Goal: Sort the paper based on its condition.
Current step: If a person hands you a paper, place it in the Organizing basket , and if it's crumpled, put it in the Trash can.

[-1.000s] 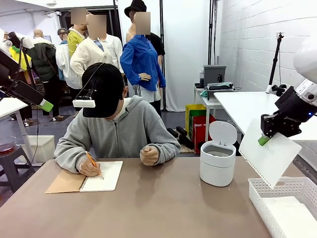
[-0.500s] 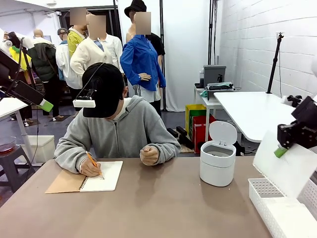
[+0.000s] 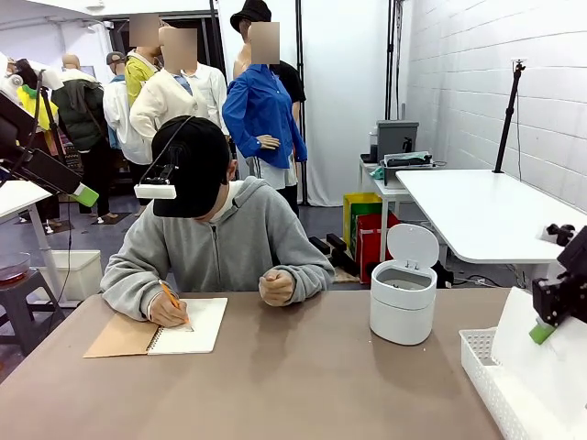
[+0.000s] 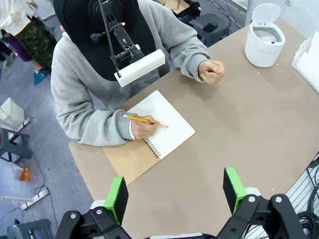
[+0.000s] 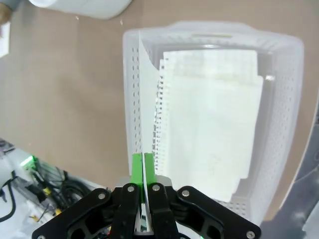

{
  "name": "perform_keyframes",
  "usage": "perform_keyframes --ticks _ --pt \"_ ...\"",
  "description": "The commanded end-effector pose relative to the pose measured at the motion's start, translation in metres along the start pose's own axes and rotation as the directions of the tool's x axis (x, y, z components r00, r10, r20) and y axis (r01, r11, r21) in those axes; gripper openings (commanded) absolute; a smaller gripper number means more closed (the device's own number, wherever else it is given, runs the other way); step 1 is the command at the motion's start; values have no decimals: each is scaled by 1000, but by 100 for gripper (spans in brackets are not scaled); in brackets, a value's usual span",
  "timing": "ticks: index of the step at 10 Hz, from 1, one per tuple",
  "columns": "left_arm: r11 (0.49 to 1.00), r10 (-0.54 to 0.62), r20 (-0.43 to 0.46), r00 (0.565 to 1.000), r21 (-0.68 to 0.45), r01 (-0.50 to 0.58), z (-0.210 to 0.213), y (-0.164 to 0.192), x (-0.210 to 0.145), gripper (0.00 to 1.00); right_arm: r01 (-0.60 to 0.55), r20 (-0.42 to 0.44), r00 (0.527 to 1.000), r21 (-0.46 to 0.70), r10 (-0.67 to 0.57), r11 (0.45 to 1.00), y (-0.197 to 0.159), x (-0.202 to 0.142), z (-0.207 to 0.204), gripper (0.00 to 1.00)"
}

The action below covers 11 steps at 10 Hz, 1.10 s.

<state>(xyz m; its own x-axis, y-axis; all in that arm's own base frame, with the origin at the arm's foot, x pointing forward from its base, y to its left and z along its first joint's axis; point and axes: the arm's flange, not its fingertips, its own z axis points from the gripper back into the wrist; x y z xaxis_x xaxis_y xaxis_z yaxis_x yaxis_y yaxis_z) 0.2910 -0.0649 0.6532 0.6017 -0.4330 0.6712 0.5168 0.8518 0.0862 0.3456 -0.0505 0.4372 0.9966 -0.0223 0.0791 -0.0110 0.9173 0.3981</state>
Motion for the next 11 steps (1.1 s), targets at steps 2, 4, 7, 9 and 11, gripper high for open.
perform_keyframes --ticks 2,4,7,9,11 --pt "1000 0 3 1000 1 0 0 0 0 100 -11 54 998 8 10 1000 -19 4 -34 0" --pt "1000 0 3 1000 1 0 0 0 0 100 -2 110 994 46 -3 999 -25 3 -54 0" --pt "1000 0 3 1000 1 0 0 0 0 100 26 72 997 70 -31 997 -28 -10 -82 0" --pt "1000 0 3 1000 1 0 0 0 0 100 25 51 998 48 -27 999 -30 -13 -88 0" --pt "1000 0 3 1000 1 0 0 0 0 100 21 26 999 25 -22 999 -30 -16 -87 0"
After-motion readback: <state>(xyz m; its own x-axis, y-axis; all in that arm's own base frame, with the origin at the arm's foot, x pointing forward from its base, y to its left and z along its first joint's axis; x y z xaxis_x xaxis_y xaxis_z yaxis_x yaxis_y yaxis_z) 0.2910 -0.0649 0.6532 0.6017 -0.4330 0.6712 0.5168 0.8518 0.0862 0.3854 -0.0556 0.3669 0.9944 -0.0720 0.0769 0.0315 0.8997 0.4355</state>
